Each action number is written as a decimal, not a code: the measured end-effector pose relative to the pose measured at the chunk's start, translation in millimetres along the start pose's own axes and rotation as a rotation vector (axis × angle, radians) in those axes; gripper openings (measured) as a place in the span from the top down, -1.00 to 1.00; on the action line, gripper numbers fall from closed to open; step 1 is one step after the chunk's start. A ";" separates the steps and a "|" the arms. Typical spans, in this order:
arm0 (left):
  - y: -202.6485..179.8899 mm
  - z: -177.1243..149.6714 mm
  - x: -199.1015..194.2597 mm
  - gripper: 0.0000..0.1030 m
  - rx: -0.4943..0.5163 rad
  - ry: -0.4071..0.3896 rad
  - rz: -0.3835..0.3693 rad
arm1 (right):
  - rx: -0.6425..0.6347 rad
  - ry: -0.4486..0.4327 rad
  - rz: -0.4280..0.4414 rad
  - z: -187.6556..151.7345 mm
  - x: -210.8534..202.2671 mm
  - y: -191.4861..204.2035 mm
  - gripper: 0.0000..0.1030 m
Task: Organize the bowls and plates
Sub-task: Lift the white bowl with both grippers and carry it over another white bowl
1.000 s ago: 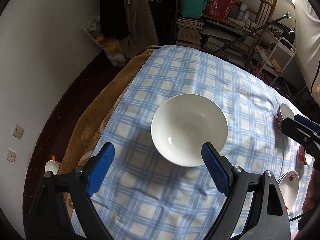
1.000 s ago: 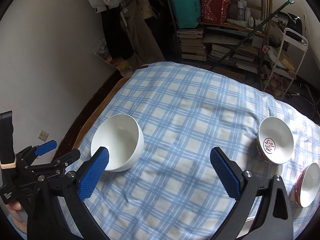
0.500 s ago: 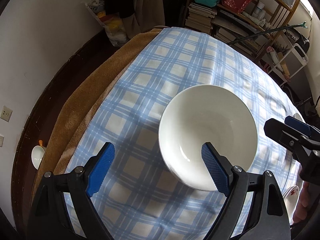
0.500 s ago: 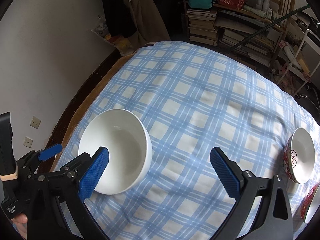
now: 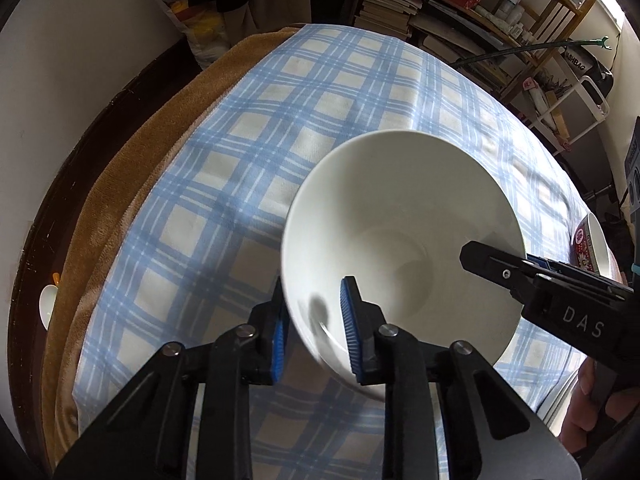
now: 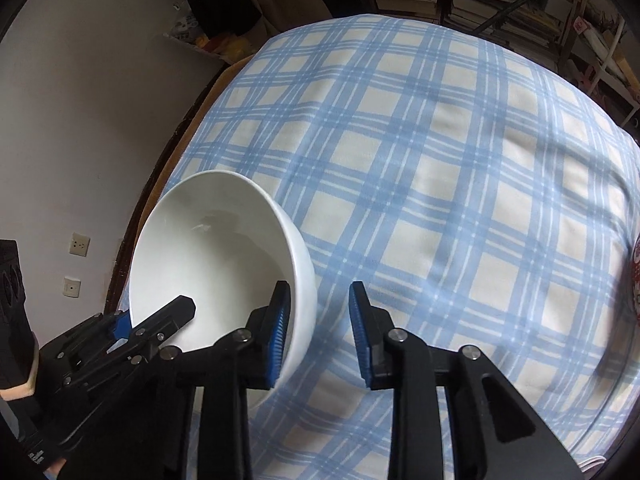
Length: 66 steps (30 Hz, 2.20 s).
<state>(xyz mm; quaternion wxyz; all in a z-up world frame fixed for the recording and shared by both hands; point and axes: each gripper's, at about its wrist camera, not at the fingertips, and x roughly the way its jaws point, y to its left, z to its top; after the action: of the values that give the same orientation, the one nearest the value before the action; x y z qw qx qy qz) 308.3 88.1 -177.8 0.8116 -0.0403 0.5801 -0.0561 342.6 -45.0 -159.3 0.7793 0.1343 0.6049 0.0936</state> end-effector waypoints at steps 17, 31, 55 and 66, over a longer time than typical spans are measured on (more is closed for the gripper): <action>-21.6 -18.5 -32.1 0.71 0.015 -0.037 -0.081 | 0.013 -0.044 -0.016 -41.6 -34.2 -13.2 0.73; -64.6 -62.3 -69.2 0.71 0.103 -0.053 -0.096 | 0.069 -0.094 0.006 -98.8 -82.1 -44.2 0.72; -102.3 -126.8 -57.8 0.71 0.218 0.060 -0.068 | 0.104 -0.064 -0.020 -180.4 -91.9 -77.5 0.68; -115.3 -141.8 -39.9 0.71 0.268 0.120 -0.047 | 0.164 -0.027 -0.004 -200.7 -80.6 -95.9 0.68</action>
<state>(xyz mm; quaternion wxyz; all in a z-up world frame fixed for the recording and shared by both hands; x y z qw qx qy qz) 156.2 -20.6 -171.3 0.7720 0.0582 0.6139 -0.1541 126.6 -141.3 -162.9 0.7740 0.1975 0.6003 0.0403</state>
